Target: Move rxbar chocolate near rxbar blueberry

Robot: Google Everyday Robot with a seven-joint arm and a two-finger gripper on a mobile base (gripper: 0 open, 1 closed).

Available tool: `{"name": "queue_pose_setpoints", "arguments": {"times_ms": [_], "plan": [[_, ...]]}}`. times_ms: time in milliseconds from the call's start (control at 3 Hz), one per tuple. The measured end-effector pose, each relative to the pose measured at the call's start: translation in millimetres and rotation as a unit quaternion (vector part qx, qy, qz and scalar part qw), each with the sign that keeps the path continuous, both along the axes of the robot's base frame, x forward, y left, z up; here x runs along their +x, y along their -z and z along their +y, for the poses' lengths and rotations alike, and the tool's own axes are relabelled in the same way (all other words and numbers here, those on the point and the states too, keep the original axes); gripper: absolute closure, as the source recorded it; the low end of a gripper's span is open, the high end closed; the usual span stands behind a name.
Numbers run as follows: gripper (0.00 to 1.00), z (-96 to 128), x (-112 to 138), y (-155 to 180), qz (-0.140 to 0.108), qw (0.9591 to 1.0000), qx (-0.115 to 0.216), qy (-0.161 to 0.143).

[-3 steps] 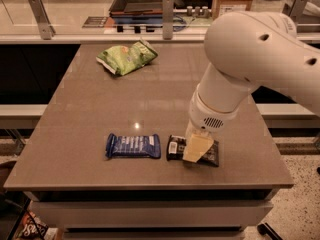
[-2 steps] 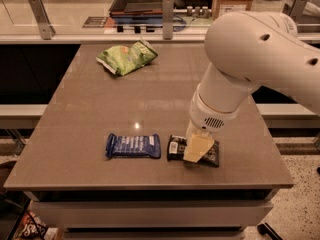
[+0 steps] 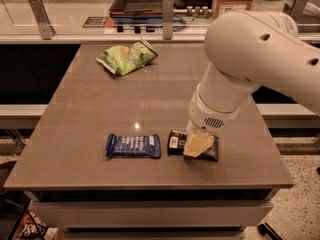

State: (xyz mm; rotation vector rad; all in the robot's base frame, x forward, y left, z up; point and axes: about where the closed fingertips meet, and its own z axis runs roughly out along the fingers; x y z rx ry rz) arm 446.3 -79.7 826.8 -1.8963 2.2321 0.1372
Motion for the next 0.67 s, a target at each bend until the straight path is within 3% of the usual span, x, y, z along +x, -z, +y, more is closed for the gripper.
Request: {"name": "queue_pose_setpoints", "arguments": {"times_ms": [333, 667], "plan": [[0.13, 0.4, -0.4, -0.6, -0.001, 1.0000, 0.000, -0.001], [0.00, 0.8, -0.7, -1.1, -0.002, 1.0000, -0.001, -0.001]]}}
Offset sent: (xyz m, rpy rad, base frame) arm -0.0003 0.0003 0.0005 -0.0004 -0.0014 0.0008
